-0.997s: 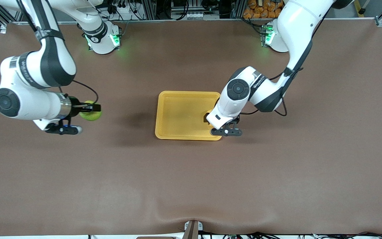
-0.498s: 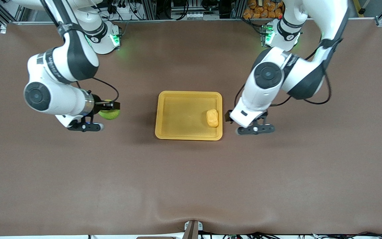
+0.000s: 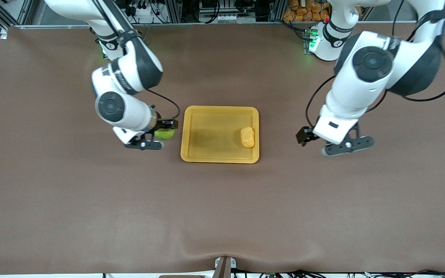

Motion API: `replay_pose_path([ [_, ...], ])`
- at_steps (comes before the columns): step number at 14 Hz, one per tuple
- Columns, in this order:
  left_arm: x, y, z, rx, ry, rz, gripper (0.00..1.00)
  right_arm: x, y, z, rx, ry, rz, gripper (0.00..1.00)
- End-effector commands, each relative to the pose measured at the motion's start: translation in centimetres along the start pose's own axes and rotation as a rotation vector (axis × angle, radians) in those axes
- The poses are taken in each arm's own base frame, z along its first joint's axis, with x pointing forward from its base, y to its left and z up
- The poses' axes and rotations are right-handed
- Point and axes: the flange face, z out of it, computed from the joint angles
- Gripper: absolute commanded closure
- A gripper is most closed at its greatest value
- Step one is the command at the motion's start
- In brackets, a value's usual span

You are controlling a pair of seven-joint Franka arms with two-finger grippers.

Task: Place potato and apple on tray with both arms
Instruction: 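Lift the left gripper away while the right gripper carries the apple over the tray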

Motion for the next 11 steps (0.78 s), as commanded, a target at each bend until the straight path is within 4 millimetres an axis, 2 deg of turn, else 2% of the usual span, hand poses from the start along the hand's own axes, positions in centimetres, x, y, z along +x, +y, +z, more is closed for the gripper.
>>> replay_pose_path([
  [1,-0.7,-1.6,-2.7,0.022,0.005,-0.016,0.0,-0.1,-1.4,0.9,0.019,0.008,0.03,1.0],
  [3,-0.1,-3.0,-4.9,0.028,0.022,-0.042,0.0,-0.2,-3.0,2.7,0.018,0.018,0.046,1.0],
  [5,-0.1,-3.1,-6.5,0.028,0.024,-0.045,0.0,-0.7,-5.6,5.8,0.015,0.038,0.068,1.0],
  [6,0.0,-3.5,-6.9,0.041,0.015,-0.041,0.0,-0.6,-6.2,6.7,0.018,0.043,0.068,1.0],
  [8,0.1,-3.9,-7.4,0.048,0.008,0.017,0.0,-0.5,-6.2,7.4,0.012,0.036,0.069,1.0],
  [11,0.9,-6.3,-8.9,0.052,0.003,-0.006,0.0,-0.3,-6.9,9.3,0.009,0.041,0.063,1.0],
])
